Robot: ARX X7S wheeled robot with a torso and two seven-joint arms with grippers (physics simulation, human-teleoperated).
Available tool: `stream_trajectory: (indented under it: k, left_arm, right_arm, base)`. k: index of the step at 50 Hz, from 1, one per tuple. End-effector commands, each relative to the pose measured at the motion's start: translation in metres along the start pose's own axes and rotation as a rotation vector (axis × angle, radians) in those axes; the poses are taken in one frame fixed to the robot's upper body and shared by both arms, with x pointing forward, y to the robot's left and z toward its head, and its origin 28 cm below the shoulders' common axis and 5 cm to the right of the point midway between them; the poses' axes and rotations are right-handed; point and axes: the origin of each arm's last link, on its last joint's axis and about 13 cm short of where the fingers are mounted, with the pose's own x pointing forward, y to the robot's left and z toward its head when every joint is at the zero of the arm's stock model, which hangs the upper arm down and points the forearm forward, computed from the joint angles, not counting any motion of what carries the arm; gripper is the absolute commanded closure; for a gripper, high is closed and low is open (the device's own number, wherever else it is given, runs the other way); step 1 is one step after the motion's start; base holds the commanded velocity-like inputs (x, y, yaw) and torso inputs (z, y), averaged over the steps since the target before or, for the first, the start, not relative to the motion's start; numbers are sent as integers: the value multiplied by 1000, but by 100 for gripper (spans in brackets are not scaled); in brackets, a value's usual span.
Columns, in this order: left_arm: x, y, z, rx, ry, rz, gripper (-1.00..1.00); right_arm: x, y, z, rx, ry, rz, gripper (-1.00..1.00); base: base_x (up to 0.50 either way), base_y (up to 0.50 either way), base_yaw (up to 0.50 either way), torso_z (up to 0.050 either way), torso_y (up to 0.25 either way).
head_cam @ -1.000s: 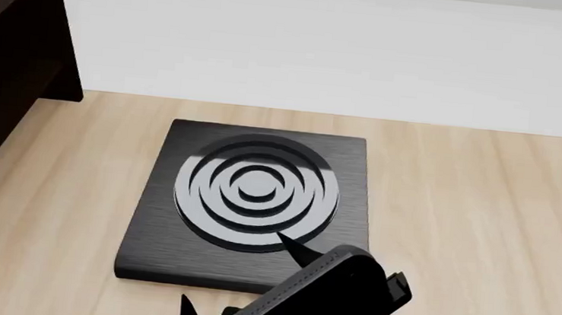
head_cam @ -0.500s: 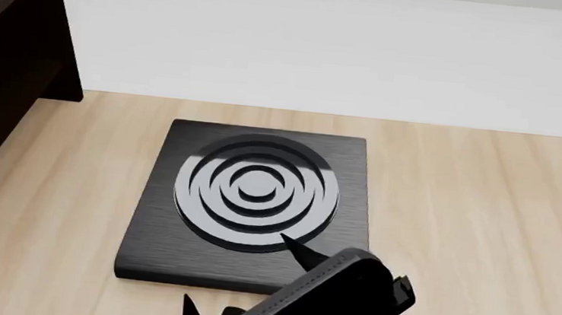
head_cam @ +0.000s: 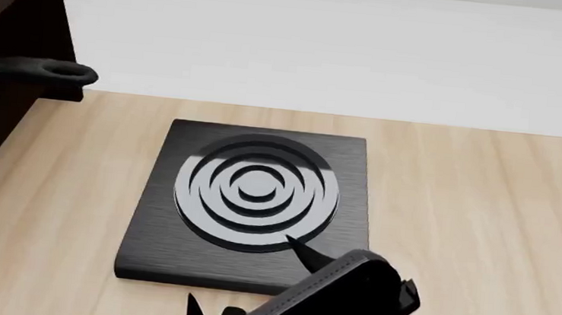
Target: Put the frying pan on the cabinet shelf.
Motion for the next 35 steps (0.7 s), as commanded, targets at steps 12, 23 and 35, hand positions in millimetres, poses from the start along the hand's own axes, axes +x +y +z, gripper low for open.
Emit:
stream_trajectory:
  k: [12,23,35]
  left_arm:
    - [-74,-10,-33,52,-30,-180,-100]
    - [-91,-12,-38,69,-41,-203,-100]
    - [-115,-10,-51,115,-46,-217,-100]
  right_arm:
    - [1,0,-4,19,0,-16,-100]
    - [2,1,-7,25,3,-16,-100]
    - [0,0,-8,34,2,-30,-100]
  base:
    - [0,0,0,0,0]
    - [0,0,0,0,0]
    - [0,0,0,0,0]
